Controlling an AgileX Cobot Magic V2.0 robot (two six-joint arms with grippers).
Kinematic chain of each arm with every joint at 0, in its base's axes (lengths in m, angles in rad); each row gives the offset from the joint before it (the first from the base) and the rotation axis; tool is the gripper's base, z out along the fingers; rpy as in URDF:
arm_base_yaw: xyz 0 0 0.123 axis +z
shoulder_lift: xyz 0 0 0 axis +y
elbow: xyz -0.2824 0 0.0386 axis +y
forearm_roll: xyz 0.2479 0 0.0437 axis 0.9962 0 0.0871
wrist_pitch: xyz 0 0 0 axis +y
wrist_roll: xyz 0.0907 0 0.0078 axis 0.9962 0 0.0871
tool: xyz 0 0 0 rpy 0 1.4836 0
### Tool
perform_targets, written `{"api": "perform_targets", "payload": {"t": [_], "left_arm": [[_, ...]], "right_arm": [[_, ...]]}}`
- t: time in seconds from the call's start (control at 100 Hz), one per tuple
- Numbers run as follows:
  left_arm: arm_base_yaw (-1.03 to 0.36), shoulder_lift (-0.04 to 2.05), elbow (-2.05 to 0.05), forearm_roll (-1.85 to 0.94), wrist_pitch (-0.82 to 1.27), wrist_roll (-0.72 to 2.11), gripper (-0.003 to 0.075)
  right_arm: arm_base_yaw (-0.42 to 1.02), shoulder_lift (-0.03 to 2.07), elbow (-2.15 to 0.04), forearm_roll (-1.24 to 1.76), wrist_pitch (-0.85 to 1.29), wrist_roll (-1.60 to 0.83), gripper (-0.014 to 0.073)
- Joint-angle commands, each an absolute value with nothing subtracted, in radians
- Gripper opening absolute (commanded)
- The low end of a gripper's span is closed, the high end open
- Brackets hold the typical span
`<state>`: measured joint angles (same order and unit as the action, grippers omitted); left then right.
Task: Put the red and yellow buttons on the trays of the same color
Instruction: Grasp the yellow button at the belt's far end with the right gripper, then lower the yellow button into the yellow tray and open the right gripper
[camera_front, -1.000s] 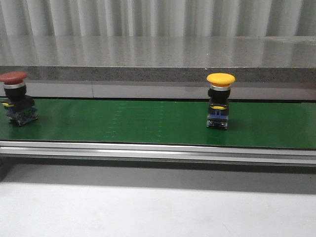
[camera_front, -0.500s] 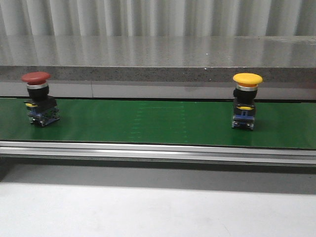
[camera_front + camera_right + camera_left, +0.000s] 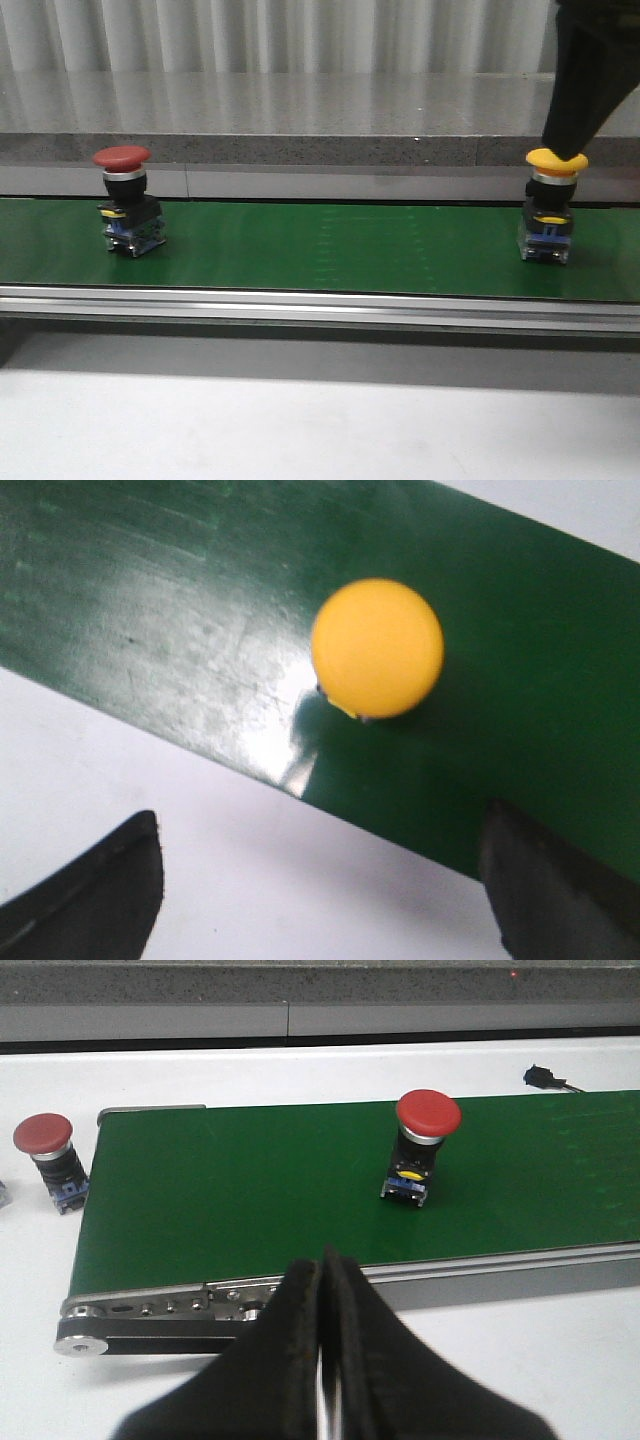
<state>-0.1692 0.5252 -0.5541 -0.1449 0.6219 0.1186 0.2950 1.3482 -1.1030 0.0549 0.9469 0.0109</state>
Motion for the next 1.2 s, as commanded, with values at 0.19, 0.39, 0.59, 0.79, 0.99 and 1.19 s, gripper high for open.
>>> {"api": "perform_targets", "payload": {"t": [0.19, 0.39, 0.59, 0.79, 0.99, 1.19], "left_arm": [[-0.179, 0.529, -0.581, -0.164, 0.553, 0.121, -0.002], [-0.179, 0.529, -0.581, -0.164, 0.553, 0.121, -0.002], [-0.179, 0.529, -0.581, -0.164, 0.553, 0.121, -0.002], [-0.179, 0.529, -0.581, -0.164, 0.553, 0.121, -0.002], [-0.179, 0.529, -0.581, -0.164, 0.553, 0.121, -0.002], [-0.179, 0.529, -0.581, -0.164, 0.553, 0.121, -0.002]], "right_arm": [[0.209, 1.483, -1.199, 0.061, 0.826, 0.132, 0.0635], [0.153, 1.552, -1.198, 0.061, 0.796, 0.133, 0.0526], [0.143, 1.555, -1.198, 0.061, 0.786, 0.133, 0.0167], [0.141, 1.522, -1.198, 0.061, 0.77, 0.144, 0.0157], [0.091, 1.437, -1.198, 0.005, 0.727, 0.22, 0.0156], [-0.057, 1.371, -1.198, -0.176, 0.731, 0.344, 0.0156]]}}
